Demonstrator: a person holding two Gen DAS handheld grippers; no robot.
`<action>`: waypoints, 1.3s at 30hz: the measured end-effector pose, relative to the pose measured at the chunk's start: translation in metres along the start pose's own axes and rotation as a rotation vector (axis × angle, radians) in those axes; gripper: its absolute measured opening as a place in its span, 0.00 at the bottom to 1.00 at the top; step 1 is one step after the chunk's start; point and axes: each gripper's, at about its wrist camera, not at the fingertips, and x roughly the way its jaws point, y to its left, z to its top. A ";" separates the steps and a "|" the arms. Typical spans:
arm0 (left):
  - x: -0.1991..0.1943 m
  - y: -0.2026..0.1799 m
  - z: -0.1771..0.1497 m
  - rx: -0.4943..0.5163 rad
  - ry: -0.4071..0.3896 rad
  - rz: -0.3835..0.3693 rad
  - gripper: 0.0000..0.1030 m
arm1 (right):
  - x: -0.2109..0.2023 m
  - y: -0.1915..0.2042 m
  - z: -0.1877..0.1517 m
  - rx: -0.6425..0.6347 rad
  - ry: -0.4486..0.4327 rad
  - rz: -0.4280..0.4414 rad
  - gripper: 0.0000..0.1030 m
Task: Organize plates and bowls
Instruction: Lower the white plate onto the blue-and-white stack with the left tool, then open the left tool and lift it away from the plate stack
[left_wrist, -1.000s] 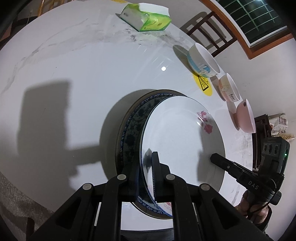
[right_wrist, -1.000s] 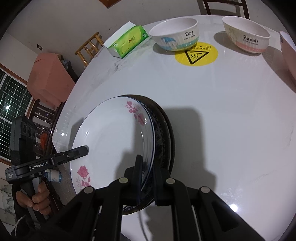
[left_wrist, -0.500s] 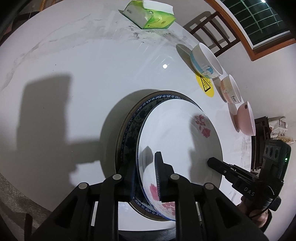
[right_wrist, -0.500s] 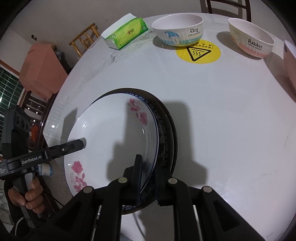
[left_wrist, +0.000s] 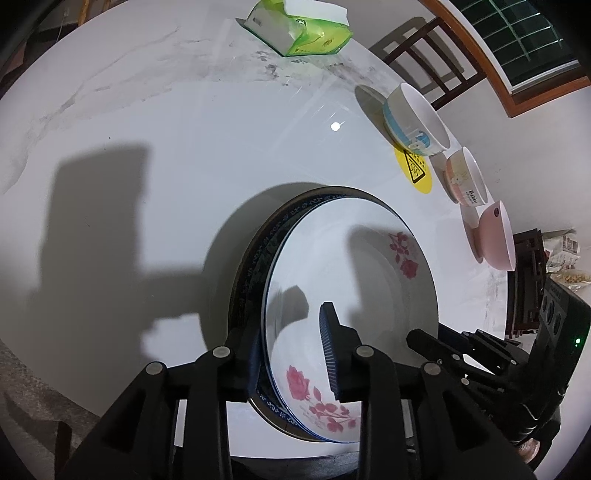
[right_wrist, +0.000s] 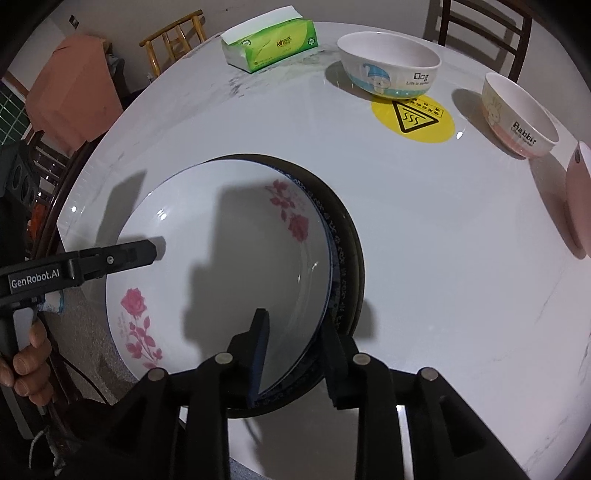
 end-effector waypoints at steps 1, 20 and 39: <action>0.000 -0.001 0.000 0.006 0.001 0.005 0.25 | -0.001 0.000 -0.001 0.001 0.001 0.001 0.26; 0.003 -0.029 -0.003 0.166 0.009 0.196 0.32 | -0.007 -0.005 -0.008 0.007 -0.017 0.019 0.28; -0.011 -0.054 -0.006 0.320 -0.171 0.433 0.50 | -0.017 -0.002 -0.013 -0.034 -0.081 0.001 0.29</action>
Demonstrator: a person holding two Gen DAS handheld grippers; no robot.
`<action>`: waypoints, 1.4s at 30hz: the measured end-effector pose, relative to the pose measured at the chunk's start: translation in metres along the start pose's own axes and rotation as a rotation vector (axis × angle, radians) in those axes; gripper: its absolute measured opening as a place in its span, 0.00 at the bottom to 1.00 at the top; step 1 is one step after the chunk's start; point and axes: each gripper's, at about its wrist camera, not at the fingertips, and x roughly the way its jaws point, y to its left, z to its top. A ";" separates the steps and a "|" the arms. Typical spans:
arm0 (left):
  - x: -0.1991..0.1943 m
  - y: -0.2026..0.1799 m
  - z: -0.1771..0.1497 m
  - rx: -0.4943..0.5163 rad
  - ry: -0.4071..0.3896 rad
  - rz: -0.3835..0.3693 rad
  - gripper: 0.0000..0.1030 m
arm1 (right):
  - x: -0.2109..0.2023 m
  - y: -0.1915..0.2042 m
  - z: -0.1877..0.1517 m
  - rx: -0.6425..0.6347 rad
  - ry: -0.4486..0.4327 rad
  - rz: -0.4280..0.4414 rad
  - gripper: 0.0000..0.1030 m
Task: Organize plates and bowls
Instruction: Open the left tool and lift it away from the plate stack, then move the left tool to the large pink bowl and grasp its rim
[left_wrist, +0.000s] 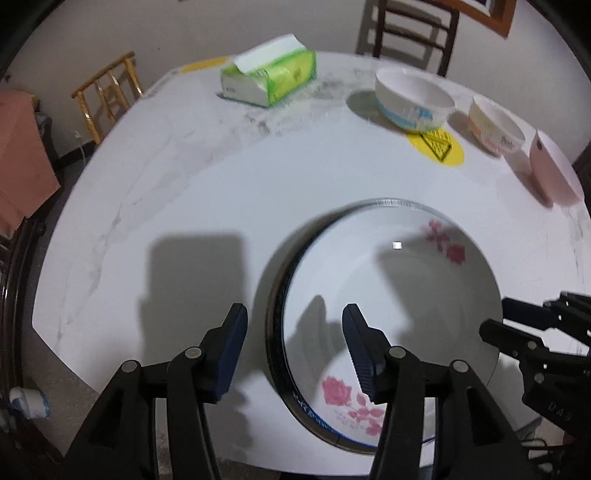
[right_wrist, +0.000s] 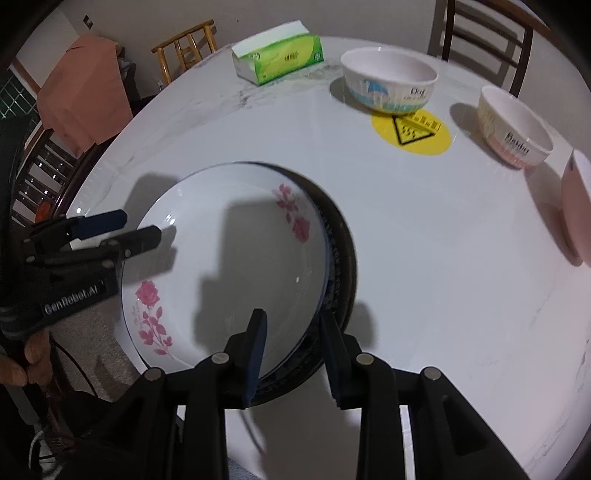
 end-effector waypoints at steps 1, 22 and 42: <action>-0.004 -0.001 0.002 -0.006 -0.026 0.008 0.51 | -0.003 -0.001 0.000 -0.001 -0.017 -0.010 0.29; -0.014 -0.148 0.047 0.155 -0.127 -0.114 0.58 | -0.056 -0.110 -0.022 0.093 -0.204 -0.240 0.29; 0.008 -0.307 0.150 0.069 0.012 -0.430 0.56 | -0.132 -0.333 -0.045 0.394 -0.307 -0.197 0.29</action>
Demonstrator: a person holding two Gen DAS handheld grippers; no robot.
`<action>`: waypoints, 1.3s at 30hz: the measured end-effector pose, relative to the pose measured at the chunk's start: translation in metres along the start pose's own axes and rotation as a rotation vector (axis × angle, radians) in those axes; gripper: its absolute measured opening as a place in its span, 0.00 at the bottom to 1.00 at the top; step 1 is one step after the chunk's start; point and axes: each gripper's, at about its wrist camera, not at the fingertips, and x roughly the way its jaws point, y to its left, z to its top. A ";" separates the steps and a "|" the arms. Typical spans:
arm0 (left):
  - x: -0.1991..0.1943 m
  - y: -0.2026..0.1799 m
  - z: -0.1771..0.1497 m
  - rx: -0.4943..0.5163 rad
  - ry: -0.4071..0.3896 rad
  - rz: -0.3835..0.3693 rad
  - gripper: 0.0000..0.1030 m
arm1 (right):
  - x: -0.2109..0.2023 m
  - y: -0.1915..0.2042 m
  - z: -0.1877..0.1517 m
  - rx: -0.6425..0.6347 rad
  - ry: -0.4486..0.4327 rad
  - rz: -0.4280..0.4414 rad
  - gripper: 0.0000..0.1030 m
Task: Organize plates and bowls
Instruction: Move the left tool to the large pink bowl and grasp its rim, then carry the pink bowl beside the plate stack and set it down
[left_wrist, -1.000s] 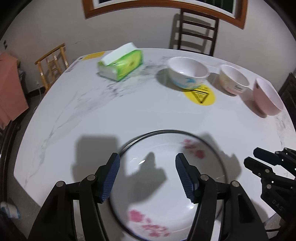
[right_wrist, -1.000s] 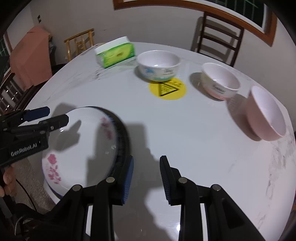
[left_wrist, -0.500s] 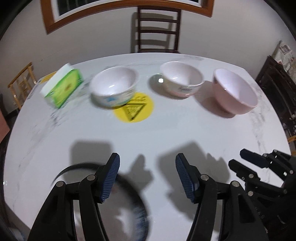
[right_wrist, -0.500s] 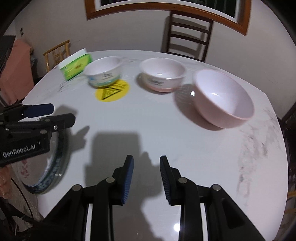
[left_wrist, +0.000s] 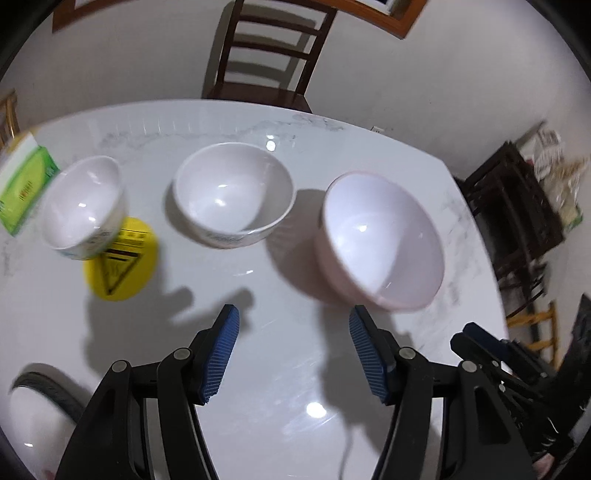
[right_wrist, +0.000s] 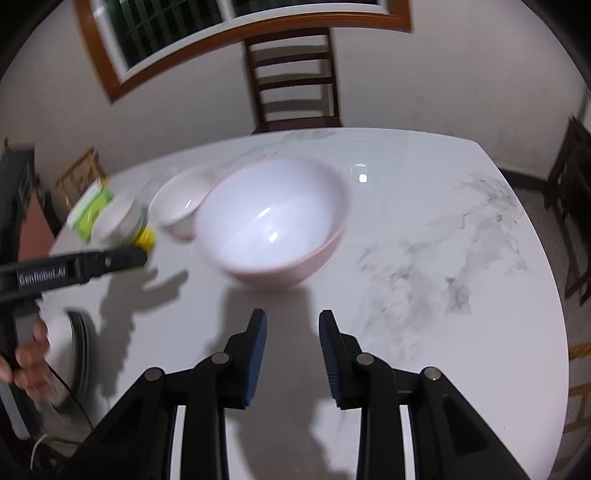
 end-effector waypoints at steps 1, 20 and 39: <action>0.005 -0.002 0.008 -0.028 0.013 -0.014 0.55 | 0.001 -0.006 0.006 0.015 -0.001 0.005 0.29; 0.071 -0.021 0.048 -0.082 0.140 -0.020 0.47 | 0.081 -0.038 0.077 0.127 0.107 0.023 0.29; 0.073 -0.020 0.032 -0.031 0.161 -0.027 0.15 | 0.092 -0.030 0.063 0.144 0.146 -0.001 0.13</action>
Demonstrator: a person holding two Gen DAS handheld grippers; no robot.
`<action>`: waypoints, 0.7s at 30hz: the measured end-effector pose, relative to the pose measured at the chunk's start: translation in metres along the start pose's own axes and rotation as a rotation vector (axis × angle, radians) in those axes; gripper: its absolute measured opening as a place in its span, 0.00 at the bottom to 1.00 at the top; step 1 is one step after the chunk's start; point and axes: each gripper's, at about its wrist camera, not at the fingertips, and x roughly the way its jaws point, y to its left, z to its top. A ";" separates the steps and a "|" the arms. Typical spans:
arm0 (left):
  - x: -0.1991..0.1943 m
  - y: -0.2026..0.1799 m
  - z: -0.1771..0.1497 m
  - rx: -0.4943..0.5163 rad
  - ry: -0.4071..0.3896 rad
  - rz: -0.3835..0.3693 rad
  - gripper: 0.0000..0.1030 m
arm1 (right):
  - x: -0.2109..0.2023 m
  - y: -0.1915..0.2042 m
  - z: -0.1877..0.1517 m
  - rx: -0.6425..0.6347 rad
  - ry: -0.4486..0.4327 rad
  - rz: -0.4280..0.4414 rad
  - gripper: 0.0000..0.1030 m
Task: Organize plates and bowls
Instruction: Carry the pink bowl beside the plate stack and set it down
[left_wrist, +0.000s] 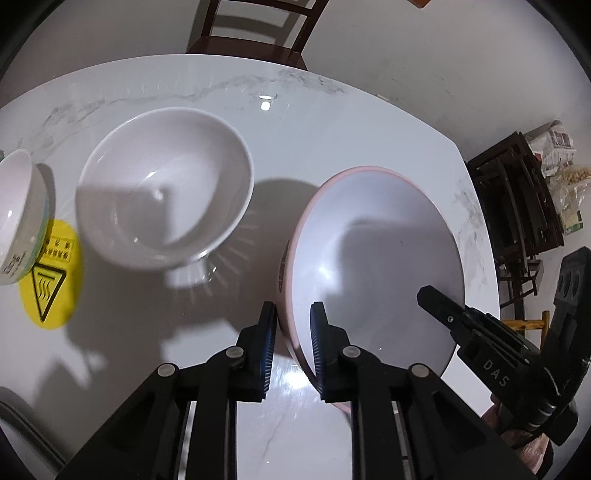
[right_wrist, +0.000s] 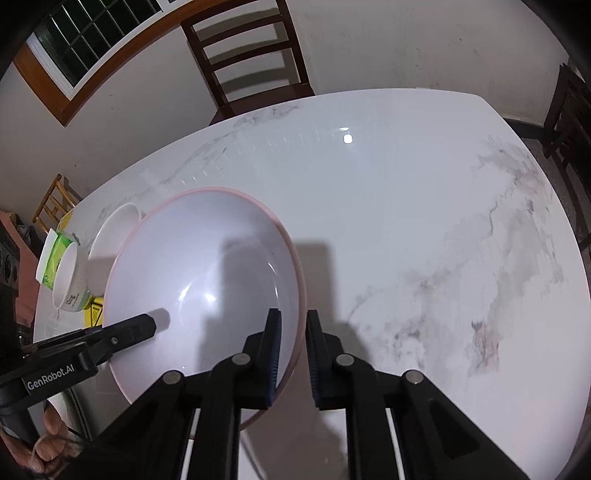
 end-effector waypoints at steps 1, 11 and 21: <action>-0.003 0.001 -0.004 0.002 0.003 0.000 0.15 | -0.004 0.002 -0.003 -0.001 0.000 0.000 0.13; -0.053 0.015 -0.057 0.017 0.010 -0.003 0.15 | -0.054 0.038 -0.054 -0.047 -0.009 -0.008 0.13; -0.098 0.043 -0.129 0.040 0.015 0.049 0.14 | -0.086 0.083 -0.129 -0.078 0.003 0.025 0.13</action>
